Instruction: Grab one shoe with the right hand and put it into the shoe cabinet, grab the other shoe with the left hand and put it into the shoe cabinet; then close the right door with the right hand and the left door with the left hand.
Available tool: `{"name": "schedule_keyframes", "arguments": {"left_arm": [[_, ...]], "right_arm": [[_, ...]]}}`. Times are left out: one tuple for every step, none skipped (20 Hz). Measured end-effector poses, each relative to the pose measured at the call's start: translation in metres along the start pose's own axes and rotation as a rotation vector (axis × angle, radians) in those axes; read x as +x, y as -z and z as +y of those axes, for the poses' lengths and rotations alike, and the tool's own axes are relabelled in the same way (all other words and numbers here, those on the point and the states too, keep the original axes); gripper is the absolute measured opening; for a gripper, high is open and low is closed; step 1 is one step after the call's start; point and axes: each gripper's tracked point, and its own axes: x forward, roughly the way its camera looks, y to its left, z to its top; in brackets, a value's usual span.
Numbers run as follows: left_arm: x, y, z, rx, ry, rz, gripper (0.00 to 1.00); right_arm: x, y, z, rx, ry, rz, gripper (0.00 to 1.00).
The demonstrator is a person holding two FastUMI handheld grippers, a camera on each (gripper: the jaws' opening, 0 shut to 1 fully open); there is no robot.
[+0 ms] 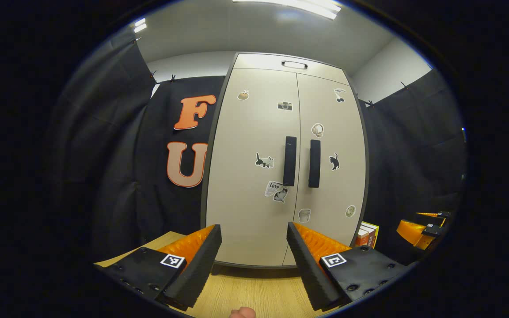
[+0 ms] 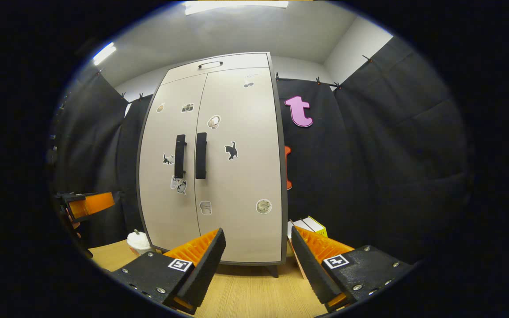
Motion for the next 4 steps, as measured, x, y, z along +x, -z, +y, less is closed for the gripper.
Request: {"name": "schedule_keyframes", "arguments": {"left_arm": [[-0.0027,0.0017,0.0002,0.005,-0.005,-0.005,0.96],[-0.0041,0.0036,-0.0023,0.005,-0.002,-0.007,0.96],[-0.0066,0.0061,-0.0055,-0.003,0.007,-0.003,0.96],[-0.0079,0.0105,-0.0074,-0.011,0.015,0.007,0.99]], "right_arm": [[-0.0010,0.0018,0.0021,0.002,-0.002,0.002,0.92],[-0.0022,0.0038,0.0040,0.005,-0.006,0.003,0.92],[-0.0022,0.0058,0.0056,0.006,-0.006,0.005,0.92],[-0.0036,0.0075,0.0062,0.007,-0.006,0.006,0.92]]}}
